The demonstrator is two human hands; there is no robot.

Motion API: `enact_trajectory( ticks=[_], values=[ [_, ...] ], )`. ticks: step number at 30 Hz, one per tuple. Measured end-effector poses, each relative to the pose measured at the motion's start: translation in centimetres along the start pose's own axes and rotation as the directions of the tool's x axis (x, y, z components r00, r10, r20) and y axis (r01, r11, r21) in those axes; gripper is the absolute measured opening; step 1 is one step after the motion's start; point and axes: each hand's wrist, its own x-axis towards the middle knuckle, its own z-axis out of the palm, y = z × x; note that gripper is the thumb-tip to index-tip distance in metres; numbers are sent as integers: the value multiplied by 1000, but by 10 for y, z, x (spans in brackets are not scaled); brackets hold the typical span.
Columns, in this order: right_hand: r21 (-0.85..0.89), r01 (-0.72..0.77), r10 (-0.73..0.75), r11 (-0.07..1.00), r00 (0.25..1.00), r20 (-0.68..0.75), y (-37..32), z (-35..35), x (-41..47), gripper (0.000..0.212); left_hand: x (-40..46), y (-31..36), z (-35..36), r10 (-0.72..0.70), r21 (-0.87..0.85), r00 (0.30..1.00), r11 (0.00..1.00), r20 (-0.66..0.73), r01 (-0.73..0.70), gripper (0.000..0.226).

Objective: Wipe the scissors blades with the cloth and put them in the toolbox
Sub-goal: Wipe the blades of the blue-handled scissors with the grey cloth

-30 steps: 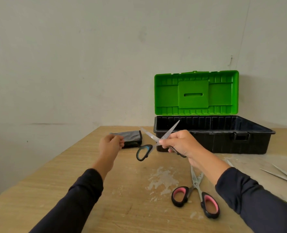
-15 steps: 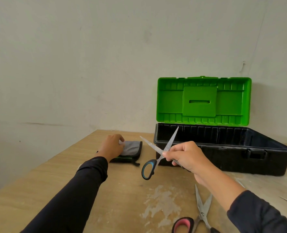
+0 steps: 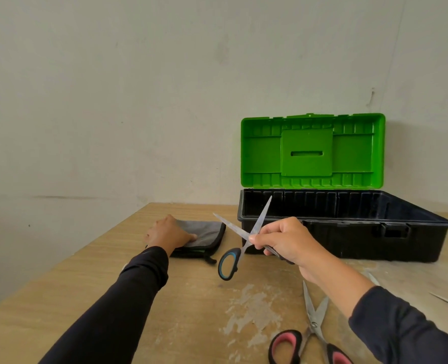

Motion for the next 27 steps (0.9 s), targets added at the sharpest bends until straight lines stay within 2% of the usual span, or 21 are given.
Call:
enact_trajectory(
  ticks=[4,6,8,12,16,23,26,27],
  values=[
    [6,4,-4,1000,1000,-8,-4,-2,-6,22,-14,6,-15,-93,-347,995,935,-48,70,49],
    [14,3,-3,1000,1000,-12,-6,-4,-12,19,-21,8,-25,-98,-489,995,867,24,97,48],
    [30,4,-3,1000,1000,-23,-7,-5,-18,16,-31,9,-34,-35,-634,994,768,99,90,43],
    [95,24,-15,995,996,-92,-5,2,-29,12,-71,15,-42,97,-825,986,563,135,57,30],
    [143,61,-40,988,989,-146,-6,13,-36,10,-108,19,-38,179,-914,960,383,213,132,29],
    [191,106,-67,976,978,-199,-7,13,-36,9,-130,25,-43,362,-938,904,329,228,105,25],
    [257,104,-52,961,978,-203,-7,12,-34,6,-130,24,-46,372,-962,891,179,260,206,24],
    [277,100,-47,956,980,-192,-8,13,-34,6,-130,24,-45,374,-964,892,172,255,203,25]
  ],
)
